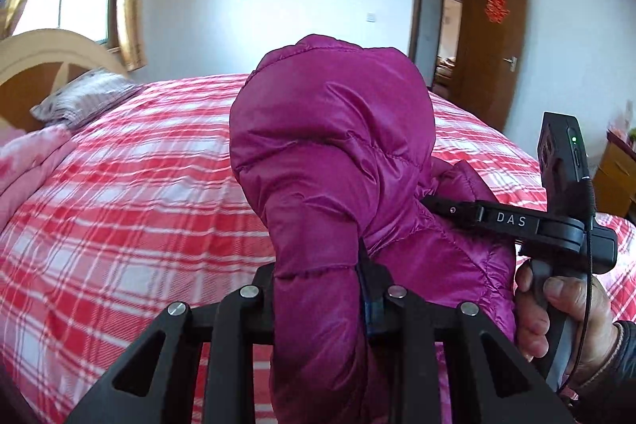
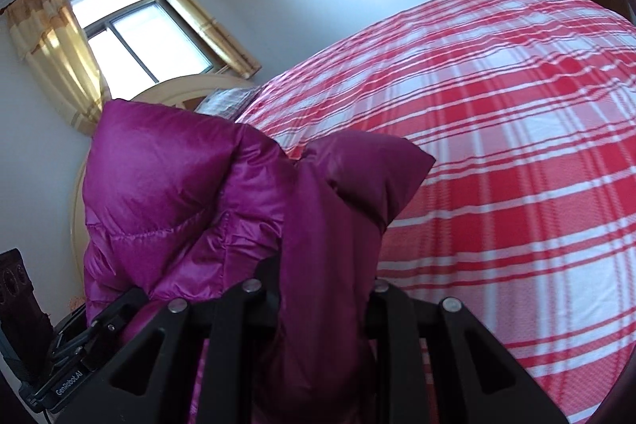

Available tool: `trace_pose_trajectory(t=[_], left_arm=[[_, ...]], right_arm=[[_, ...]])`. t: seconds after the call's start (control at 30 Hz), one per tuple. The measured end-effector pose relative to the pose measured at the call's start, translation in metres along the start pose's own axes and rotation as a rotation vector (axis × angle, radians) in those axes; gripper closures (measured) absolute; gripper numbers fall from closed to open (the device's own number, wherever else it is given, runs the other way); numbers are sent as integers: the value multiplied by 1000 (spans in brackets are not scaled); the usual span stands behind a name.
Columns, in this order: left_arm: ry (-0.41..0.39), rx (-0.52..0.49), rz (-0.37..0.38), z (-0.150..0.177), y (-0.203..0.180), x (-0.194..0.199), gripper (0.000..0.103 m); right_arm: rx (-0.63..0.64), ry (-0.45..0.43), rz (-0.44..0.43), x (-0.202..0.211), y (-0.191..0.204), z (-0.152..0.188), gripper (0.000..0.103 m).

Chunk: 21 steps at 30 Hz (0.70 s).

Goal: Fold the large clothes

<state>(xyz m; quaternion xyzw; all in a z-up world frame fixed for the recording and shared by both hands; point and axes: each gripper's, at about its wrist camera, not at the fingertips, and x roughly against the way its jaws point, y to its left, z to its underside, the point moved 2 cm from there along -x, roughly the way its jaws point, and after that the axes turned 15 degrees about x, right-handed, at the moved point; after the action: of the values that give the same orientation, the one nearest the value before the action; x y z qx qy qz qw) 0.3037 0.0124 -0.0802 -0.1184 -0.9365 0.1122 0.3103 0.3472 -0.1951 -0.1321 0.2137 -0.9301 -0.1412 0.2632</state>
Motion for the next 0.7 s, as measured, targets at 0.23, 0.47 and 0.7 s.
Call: trace_pose_trajectory(t=[0.23, 0.47, 0.7], left_arm=[[-8, 74, -40, -6, 47, 12, 75], [-20, 143, -89, -7, 94, 20, 75], [-21, 195, -152, -10, 137, 25, 75]], right_arm=[[53, 35, -62, -37, 40, -9, 80], [106, 81, -110, -71, 78, -14, 80], [156, 132, -146, -108, 113, -16, 80]])
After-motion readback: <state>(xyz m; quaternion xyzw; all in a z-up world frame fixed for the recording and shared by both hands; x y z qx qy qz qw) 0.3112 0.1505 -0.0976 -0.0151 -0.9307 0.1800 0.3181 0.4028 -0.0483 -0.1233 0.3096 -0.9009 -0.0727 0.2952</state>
